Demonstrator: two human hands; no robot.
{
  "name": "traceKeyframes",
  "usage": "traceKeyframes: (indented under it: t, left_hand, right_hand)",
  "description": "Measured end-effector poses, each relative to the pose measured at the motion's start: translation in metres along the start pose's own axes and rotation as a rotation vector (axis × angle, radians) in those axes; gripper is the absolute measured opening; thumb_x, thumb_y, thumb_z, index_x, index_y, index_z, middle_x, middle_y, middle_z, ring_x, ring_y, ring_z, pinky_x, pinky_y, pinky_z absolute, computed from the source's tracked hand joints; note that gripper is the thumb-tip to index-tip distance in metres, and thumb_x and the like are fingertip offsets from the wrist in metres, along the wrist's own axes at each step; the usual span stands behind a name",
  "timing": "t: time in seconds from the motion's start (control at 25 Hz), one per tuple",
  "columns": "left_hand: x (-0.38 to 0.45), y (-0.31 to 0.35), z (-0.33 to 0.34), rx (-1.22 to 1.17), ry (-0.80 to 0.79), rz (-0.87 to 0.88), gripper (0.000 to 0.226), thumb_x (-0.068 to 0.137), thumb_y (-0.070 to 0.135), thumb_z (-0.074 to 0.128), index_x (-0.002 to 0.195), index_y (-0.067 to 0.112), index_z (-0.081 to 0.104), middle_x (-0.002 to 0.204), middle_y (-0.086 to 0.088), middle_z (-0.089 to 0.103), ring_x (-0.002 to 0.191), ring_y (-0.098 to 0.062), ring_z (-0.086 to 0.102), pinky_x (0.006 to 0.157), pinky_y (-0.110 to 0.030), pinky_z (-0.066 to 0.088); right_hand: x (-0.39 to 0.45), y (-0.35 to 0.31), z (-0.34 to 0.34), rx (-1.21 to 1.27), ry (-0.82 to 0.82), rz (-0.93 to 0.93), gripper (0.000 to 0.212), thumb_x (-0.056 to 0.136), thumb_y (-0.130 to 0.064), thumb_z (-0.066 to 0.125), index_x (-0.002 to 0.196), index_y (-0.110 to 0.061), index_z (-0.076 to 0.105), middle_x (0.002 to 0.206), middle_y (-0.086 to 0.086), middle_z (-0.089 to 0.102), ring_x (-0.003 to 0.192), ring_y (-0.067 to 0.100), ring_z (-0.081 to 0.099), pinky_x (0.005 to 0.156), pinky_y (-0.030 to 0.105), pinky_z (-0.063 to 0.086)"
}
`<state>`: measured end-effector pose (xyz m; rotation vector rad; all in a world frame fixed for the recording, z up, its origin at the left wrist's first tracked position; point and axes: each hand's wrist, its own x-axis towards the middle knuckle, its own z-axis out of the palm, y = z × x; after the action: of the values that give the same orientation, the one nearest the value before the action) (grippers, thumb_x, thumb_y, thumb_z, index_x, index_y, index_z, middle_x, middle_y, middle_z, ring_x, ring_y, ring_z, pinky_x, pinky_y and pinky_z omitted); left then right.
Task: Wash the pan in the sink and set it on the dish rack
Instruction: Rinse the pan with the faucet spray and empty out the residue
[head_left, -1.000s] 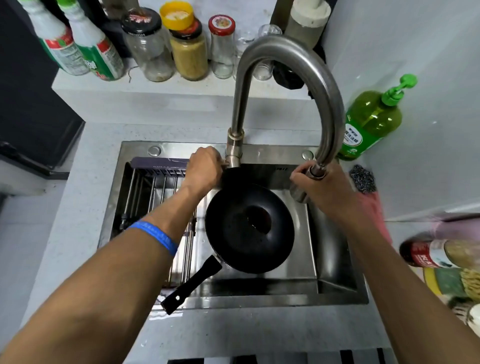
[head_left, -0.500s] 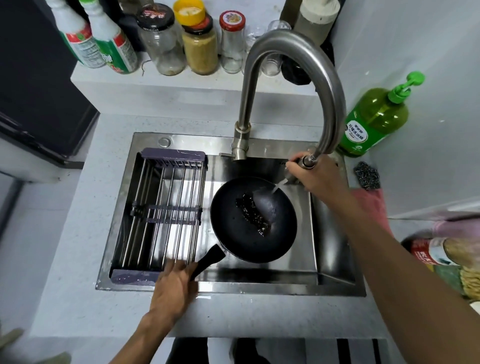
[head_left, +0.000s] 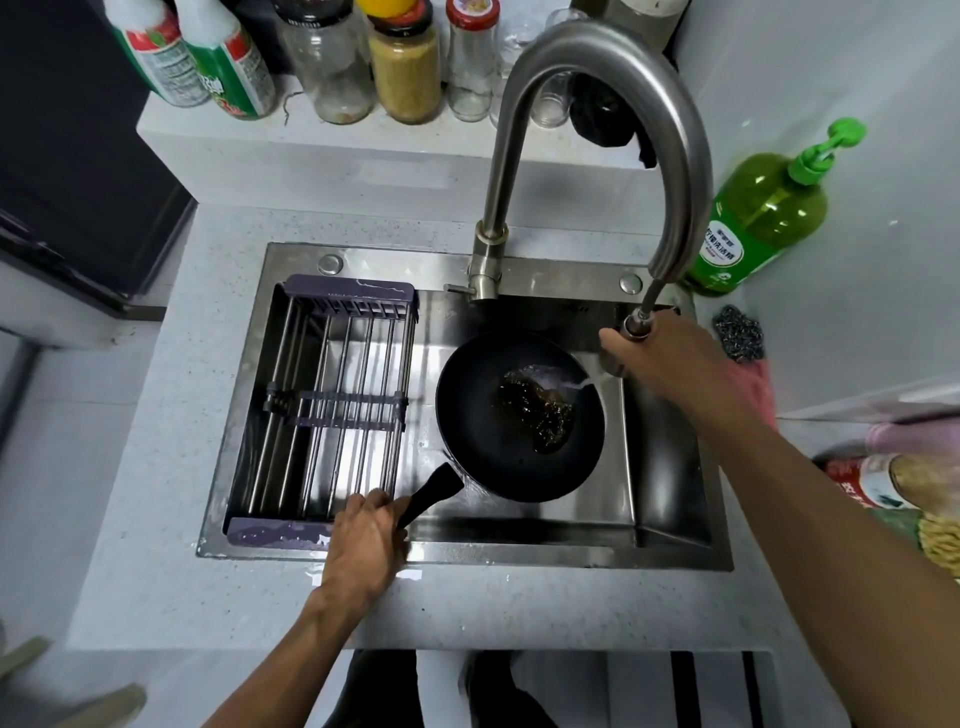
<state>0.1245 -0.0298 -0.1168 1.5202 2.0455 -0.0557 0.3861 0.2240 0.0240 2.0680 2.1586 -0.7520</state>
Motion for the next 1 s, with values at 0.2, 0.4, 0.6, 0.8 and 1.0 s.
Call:
traceKeyframes:
  t: [0.2, 0.4, 0.6, 0.8, 1.0]
  left_hand:
    - [0.000, 0.006, -0.003, 0.054, -0.007, -0.004, 0.044, 0.084, 0.018, 0.064, 0.125, 0.033, 0.060, 0.100, 0.002, 0.058, 0.094, -0.017, 0.045, 0.083, -0.032, 0.044]
    - [-0.001, 0.008, -0.005, 0.068, -0.007, -0.020, 0.049, 0.084, 0.022, 0.065, 0.130, 0.036, 0.056, 0.103, 0.001, 0.056, 0.098, -0.020, 0.048, 0.087, -0.033, 0.045]
    - [-0.001, 0.009, -0.002, 0.093, -0.010, -0.027, 0.046, 0.085, 0.027, 0.061, 0.130, 0.037, 0.054, 0.110, 0.003, 0.054, 0.102, -0.019, 0.045, 0.089, -0.033, 0.043]
    - [-0.003, 0.005, 0.001, 0.074, -0.007, -0.029, 0.051, 0.089, 0.028, 0.061, 0.137, 0.038, 0.047, 0.118, 0.003, 0.052, 0.108, -0.018, 0.043, 0.096, -0.033, 0.040]
    - [-0.003, 0.006, 0.001, 0.050, -0.028, -0.040, 0.050, 0.089, 0.027, 0.062, 0.136, 0.037, 0.048, 0.121, 0.003, 0.050, 0.110, -0.018, 0.041, 0.099, -0.033, 0.039]
  right_hand:
    - [-0.030, -0.002, 0.011, 0.035, -0.077, 0.041, 0.039, 0.085, -0.052, 0.057, 0.069, -0.017, 0.068, 0.070, 0.000, 0.066, 0.071, 0.021, 0.063, 0.060, 0.028, 0.040]
    - [-0.036, -0.042, 0.056, 0.407, -0.048, 0.020, 0.043, 0.081, -0.047, 0.068, 0.056, -0.013, 0.059, 0.056, -0.005, 0.063, 0.066, 0.017, 0.064, 0.065, 0.032, 0.046]
    - [-0.016, -0.077, 0.074, 0.715, -0.014, -0.006, 0.028, 0.085, -0.049, 0.069, 0.071, -0.025, 0.072, 0.064, -0.009, 0.071, 0.063, 0.016, 0.067, 0.066, 0.033, 0.055]
    - [-0.004, -0.056, 0.062, 0.554, 0.110, -0.059, 0.025, 0.086, -0.042, 0.068, 0.065, -0.028, 0.070, 0.068, -0.003, 0.072, 0.070, 0.012, 0.067, 0.073, 0.031, 0.052]
    - [0.000, -0.053, 0.057, 0.559, 0.070, -0.074, 0.024, 0.083, -0.044, 0.066, 0.083, -0.021, 0.074, 0.078, 0.005, 0.074, 0.081, 0.021, 0.069, 0.085, 0.043, 0.055]
